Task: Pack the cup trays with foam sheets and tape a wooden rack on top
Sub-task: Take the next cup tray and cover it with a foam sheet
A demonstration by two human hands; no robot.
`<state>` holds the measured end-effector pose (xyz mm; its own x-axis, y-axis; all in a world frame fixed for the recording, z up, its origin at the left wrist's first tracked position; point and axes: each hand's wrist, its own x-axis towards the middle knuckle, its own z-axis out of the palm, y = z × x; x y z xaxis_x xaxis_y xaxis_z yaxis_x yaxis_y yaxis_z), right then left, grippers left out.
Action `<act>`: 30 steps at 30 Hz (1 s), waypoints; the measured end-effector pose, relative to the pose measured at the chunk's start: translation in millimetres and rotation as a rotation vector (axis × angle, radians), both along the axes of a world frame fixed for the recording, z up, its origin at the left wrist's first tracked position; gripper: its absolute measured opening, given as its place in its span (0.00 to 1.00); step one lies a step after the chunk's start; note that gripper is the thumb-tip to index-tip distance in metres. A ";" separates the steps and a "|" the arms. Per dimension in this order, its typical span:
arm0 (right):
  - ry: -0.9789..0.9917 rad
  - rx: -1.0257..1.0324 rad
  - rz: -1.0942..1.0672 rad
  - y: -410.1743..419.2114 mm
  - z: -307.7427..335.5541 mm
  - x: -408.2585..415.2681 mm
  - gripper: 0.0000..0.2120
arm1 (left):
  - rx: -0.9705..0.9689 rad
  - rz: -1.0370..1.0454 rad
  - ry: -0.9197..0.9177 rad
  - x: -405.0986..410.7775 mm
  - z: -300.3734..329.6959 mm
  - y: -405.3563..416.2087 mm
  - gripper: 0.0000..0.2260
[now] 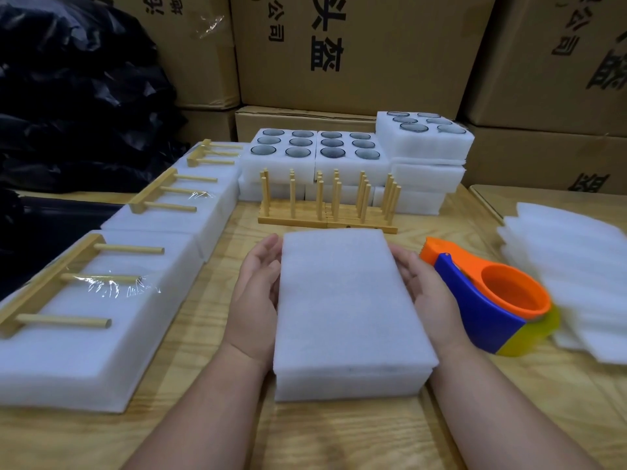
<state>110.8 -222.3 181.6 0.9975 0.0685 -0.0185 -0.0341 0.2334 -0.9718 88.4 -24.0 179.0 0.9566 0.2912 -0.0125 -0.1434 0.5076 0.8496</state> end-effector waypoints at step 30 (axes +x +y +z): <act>0.077 -0.014 -0.083 -6.7 -3.1 -9.2 0.18 | 0.772 -0.055 -0.090 -13.1 52.8 -0.7 0.22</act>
<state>101.6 -229.0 178.5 0.9953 -0.0148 -0.0955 -0.0898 0.2254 -0.9701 75.3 -24.7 231.8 0.9576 0.1376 0.2530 -0.2205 -0.2146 0.9515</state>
